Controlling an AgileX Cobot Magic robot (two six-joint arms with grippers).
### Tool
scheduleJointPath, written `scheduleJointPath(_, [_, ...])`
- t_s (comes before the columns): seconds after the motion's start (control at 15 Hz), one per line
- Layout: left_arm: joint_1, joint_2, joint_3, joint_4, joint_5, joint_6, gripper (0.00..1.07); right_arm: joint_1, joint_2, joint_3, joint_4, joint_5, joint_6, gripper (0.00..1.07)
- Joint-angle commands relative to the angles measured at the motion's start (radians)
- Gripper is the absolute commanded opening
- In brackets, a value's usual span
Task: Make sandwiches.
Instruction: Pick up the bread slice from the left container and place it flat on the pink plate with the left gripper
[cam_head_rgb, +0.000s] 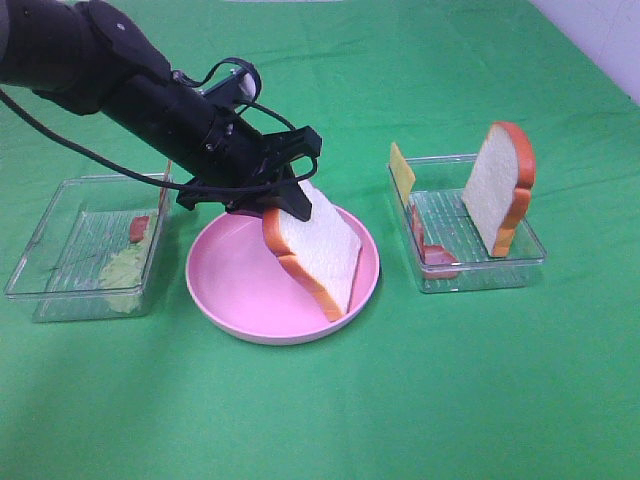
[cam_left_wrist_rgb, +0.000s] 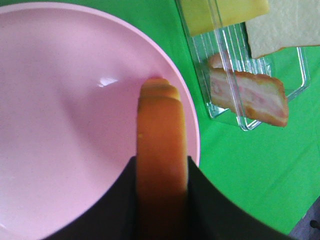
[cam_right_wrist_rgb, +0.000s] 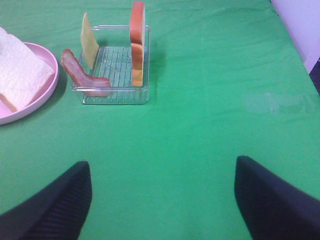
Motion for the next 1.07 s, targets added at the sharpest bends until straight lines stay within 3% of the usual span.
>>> scheduleJointPath(0.07, [-0.006, 0.005, 0.002, -0.017, -0.006, 0.000, 0.00, -0.004, -0.015, -0.001, 0.005, -0.009, -0.014, 0.75])
scheduleJointPath(0.27, [-0.006, 0.005, 0.002, -0.003, -0.003, 0.000, 0.02, -0.004, -0.015, -0.001, 0.005, -0.009, -0.014, 0.75])
scheduleJointPath(0.47, [-0.006, 0.005, 0.002, 0.028, -0.008, 0.000, 0.21, -0.004, -0.015, -0.001, 0.005, -0.009, -0.014, 0.75])
scheduleJointPath(0.67, [-0.006, 0.005, 0.002, 0.068, -0.011, 0.000, 0.56, -0.004, -0.015, -0.001, 0.005, -0.009, -0.014, 0.75])
scheduleJointPath(0.93, [-0.006, 0.005, 0.002, 0.137, -0.014, -0.015, 0.71, -0.004, -0.015, -0.001, 0.005, -0.009, -0.014, 0.75])
scheduleJointPath(1.07, [-0.006, 0.005, 0.002, 0.225, -0.012, -0.079, 0.79, -0.004, -0.015, -0.001, 0.005, -0.009, -0.014, 0.75])
